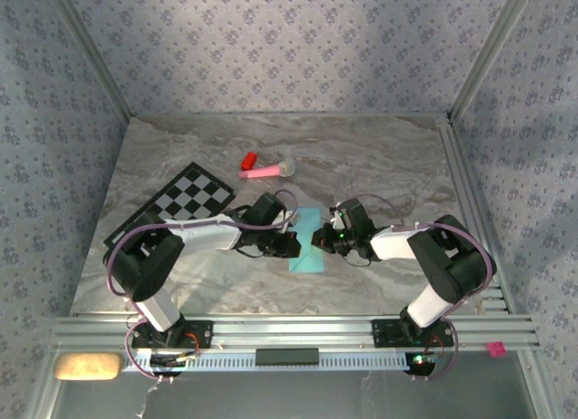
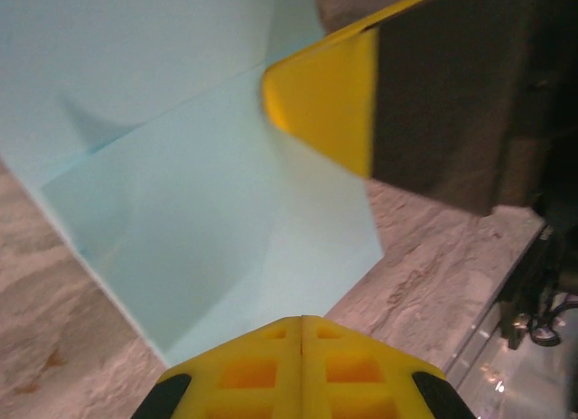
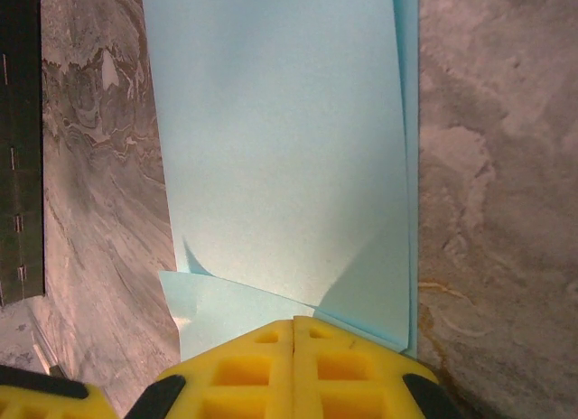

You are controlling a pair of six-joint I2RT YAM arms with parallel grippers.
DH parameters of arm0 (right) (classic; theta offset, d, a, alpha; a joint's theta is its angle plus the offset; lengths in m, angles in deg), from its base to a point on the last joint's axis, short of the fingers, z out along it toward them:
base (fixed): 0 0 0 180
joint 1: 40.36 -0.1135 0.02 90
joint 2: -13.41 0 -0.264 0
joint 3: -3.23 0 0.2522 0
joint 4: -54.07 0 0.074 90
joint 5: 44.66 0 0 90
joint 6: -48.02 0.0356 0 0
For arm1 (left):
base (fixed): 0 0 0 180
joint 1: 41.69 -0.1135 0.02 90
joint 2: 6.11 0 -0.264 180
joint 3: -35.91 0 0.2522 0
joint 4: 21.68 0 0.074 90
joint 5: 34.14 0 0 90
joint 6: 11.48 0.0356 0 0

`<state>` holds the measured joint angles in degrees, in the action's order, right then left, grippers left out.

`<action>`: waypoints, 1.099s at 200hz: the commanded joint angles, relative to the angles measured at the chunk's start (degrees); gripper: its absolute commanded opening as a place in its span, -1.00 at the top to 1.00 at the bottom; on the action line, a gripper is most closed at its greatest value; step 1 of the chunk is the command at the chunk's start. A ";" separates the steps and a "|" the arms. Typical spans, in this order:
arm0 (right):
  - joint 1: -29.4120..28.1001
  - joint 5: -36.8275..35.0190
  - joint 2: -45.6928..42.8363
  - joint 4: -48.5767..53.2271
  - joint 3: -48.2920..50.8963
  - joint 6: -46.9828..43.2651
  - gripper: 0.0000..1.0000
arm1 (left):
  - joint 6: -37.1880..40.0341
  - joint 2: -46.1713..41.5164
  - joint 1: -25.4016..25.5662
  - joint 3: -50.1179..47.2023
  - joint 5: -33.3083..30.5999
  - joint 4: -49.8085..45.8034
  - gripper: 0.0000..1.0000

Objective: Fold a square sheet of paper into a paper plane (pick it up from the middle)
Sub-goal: Fold the triangle a second time at the center of the table.

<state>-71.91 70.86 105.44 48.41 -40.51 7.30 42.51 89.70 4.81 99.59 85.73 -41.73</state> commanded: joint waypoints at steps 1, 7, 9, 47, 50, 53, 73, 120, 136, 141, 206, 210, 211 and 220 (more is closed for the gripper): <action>-0.51 -4.33 2.38 4.30 0.39 0.72 0.99 | -0.39 2.30 -0.09 3.00 2.55 0.00 0.86; -0.53 -4.37 2.47 4.24 0.36 0.82 0.99 | -0.29 3.10 -0.07 3.56 2.89 0.04 0.85; -0.55 -4.46 2.52 4.29 0.36 0.84 0.99 | -0.22 3.36 -0.09 3.73 2.91 0.04 0.85; -0.87 -4.60 2.85 4.21 0.45 1.08 0.99 | -0.39 7.89 0.00 6.40 2.96 1.74 0.81; -0.84 -4.60 2.89 4.21 0.45 1.04 0.99 | -0.41 8.16 -0.01 6.41 3.00 1.98 0.81; -0.86 -4.60 2.89 4.21 0.45 1.16 0.99 | -0.41 8.41 0.04 6.43 3.00 2.18 0.81; -0.97 -4.86 3.08 4.21 0.62 1.15 0.99 | 0.04 9.93 0.03 5.98 1.70 1.54 0.79; -1.04 -5.60 4.48 5.37 0.69 0.46 1.00 | 0.40 9.37 -0.02 -0.59 1.69 0.63 0.78; -1.14 -5.70 4.87 5.91 0.47 0.03 1.00 | 0.85 8.50 0.02 -3.17 2.45 0.65 0.77; -1.14 -5.72 4.86 5.97 0.44 -0.12 1.00 | 1.07 8.24 -0.02 -3.79 2.70 0.54 0.76; -0.98 -6.36 4.38 7.46 0.45 -0.68 1.00 | 2.26 3.59 -0.07 -8.97 3.61 -1.10 0.70; -0.97 -6.36 4.33 7.51 0.41 -0.68 1.00 | 2.38 3.24 -0.09 -9.36 3.62 -1.06 0.69; -0.97 -6.40 4.31 7.53 0.43 -0.68 1.00 | 2.41 3.20 -0.09 -9.42 3.62 -1.08 0.70; -0.98 -6.48 4.19 7.61 0.47 -0.72 1.00 | 2.80 2.41 -0.09 -10.24 3.09 -2.04 0.70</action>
<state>-73.36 70.24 107.36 46.84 -41.71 8.08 43.60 93.29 4.70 93.55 88.44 -33.81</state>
